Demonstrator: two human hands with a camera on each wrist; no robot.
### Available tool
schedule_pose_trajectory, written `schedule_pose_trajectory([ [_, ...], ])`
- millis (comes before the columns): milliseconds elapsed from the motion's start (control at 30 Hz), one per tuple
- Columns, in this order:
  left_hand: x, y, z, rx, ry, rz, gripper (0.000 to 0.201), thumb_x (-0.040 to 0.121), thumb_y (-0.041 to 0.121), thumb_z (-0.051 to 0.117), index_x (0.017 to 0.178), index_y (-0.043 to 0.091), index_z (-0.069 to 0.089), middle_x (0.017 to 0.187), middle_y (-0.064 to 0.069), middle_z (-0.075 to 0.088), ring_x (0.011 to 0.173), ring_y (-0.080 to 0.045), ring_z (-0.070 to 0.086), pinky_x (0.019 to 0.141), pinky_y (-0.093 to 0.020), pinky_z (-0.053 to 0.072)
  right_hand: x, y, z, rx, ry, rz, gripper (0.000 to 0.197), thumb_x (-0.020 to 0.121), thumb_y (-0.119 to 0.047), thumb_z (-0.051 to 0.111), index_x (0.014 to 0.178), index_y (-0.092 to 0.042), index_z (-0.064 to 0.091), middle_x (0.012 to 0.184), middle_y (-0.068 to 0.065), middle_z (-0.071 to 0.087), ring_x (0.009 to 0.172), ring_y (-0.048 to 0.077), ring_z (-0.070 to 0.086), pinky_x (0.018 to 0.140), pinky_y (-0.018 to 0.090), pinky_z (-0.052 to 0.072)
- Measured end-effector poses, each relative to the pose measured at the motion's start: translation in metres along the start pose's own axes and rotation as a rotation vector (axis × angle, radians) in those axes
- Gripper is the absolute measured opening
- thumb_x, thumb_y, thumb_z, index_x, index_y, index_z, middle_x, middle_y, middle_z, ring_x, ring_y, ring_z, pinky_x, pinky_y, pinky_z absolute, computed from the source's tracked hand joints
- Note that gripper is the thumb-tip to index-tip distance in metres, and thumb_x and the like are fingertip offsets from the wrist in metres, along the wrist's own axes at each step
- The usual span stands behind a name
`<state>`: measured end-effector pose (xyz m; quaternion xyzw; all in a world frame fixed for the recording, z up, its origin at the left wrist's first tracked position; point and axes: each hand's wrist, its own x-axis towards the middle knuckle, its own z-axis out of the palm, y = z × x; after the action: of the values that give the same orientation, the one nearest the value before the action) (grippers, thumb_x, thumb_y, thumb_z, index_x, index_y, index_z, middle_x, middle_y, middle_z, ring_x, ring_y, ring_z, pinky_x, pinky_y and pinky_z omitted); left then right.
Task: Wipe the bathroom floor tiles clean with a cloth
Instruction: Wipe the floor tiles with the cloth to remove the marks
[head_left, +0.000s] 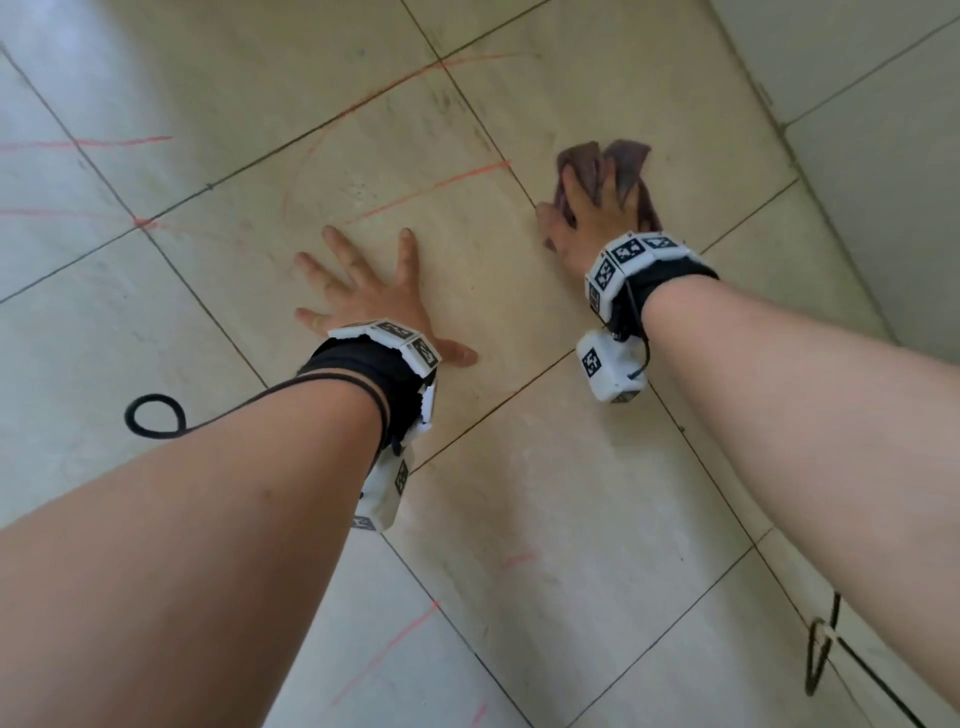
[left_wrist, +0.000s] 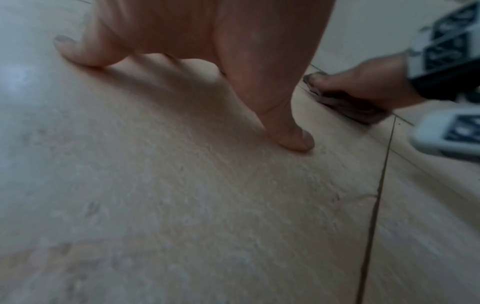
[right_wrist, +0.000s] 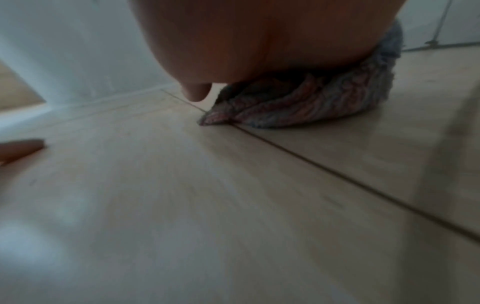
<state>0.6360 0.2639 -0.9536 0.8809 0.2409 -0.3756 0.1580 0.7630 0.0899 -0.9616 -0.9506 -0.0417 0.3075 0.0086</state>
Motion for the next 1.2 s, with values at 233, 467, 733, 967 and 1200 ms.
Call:
schedule_pose_trajectory([
  [233, -0.001, 0.0, 0.001, -0.008, 0.008, 0.005, 0.145, 0.05, 0.075, 0.08, 0.149, 0.042, -0.022, 0.151, -0.021, -0.039, 0.14, -0.052, -0.025, 0.103, -0.077, 0.012, -0.009, -0.056, 0.01, -0.022, 0.004, -0.13, 0.064, 0.097, -0.062, 0.02, 0.154, -0.04, 0.0, 0.162, -0.003, -0.018, 0.147, 0.034, -0.017, 0.117, 0.053, -0.003],
  [467, -0.002, -0.001, 0.0, -0.01, 0.012, 0.004, 0.144, 0.05, 0.076, 0.079, 0.149, 0.043, -0.02, 0.151, -0.019, -0.039, 0.14, -0.051, -0.024, 0.105, -0.075, 0.013, -0.056, 0.011, 0.033, -0.161, -0.055, -0.243, 0.061, 0.098, -0.059, 0.024, 0.152, -0.046, -0.002, 0.16, -0.011, -0.021, 0.148, 0.022, -0.02, 0.118, 0.052, -0.002],
  [733, 0.001, -0.001, 0.002, -0.007, 0.015, 0.003, 0.145, 0.049, 0.076, 0.079, 0.149, 0.043, -0.02, 0.151, -0.019, -0.039, 0.14, -0.052, -0.025, 0.104, -0.076, 0.011, 0.0, -0.055, 0.002, 0.027, -0.002, -0.077, 0.064, 0.096, -0.066, 0.021, 0.153, -0.043, 0.003, 0.162, -0.005, -0.018, 0.148, 0.03, -0.017, 0.116, 0.056, -0.003],
  [967, 0.001, -0.002, 0.002, 0.007, 0.025, 0.005, 0.145, 0.049, 0.077, 0.079, 0.149, 0.043, -0.021, 0.152, -0.019, -0.038, 0.14, -0.052, -0.024, 0.105, -0.076, 0.013, -0.02, -0.071, 0.017, 0.003, -0.014, -0.187, 0.063, 0.097, -0.063, 0.023, 0.153, -0.042, 0.003, 0.161, -0.007, -0.019, 0.148, 0.027, -0.017, 0.118, 0.055, -0.002],
  [1200, -0.004, -0.007, 0.004, -0.016, 0.055, 0.036, 0.143, 0.048, 0.08, 0.076, 0.15, 0.042, -0.018, 0.153, -0.017, -0.037, 0.142, -0.049, -0.024, 0.107, -0.074, 0.011, -0.057, -0.049, 0.044, -0.016, 0.019, -0.211, 0.055, 0.101, -0.048, 0.025, 0.153, -0.044, 0.005, 0.162, -0.01, -0.016, 0.149, 0.022, -0.015, 0.119, 0.05, -0.003],
])
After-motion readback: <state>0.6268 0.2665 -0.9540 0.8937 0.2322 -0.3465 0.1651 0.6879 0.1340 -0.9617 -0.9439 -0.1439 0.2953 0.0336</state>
